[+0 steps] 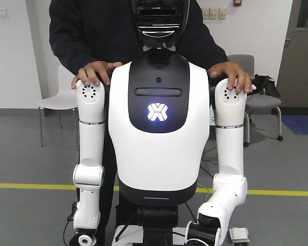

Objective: Pick snacks and fruit into basket

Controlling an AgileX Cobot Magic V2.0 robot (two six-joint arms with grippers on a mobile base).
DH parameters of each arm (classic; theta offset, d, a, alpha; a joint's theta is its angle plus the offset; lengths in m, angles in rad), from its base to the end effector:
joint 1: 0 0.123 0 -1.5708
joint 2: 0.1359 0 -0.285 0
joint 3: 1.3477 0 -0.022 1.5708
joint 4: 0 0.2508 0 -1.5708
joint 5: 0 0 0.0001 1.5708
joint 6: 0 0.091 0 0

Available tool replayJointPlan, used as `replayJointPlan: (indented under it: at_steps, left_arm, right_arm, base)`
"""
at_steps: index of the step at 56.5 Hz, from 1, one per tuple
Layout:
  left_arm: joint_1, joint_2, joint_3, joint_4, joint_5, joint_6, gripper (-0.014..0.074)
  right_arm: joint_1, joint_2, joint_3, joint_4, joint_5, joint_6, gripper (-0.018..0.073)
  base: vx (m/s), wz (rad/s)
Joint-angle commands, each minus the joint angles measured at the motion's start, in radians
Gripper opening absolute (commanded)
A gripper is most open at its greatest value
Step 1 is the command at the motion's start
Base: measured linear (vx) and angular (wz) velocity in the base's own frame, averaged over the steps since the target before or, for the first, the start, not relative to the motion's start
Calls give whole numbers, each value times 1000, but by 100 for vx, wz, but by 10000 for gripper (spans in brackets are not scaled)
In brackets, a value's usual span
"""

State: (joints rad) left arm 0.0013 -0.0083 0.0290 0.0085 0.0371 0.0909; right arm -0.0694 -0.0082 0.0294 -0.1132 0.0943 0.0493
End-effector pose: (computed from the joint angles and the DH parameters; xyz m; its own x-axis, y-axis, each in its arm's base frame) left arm 0.0571 0.0001 0.2005 0.0291 0.0993 -0.9946 -0.0045 0.9951 0.0992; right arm 0.0569 -0.0049 0.1952 -0.0326 -0.0612 -0.9976 0.0780 0.9949 -0.0636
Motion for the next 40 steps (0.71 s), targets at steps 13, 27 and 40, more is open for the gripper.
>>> replayJointPlan:
  at_steps: [13,27,40]
  left_arm:
    - [1,-5,10,-2,-82,-10,0]
    - [1,-5,10,-2,-82,-10,0]
    - [1,-5,10,-2,-82,-10,0]
  right_arm:
    - [-6,-11,7,-10,-109,-8,-12]
    - [-6,-11,7,-10,-101,-8,-12]
    - [-6,-11,7,-10,-101,-8,-12]
  base:
    - [0,0]
    - [0,0]
    - [0,0]
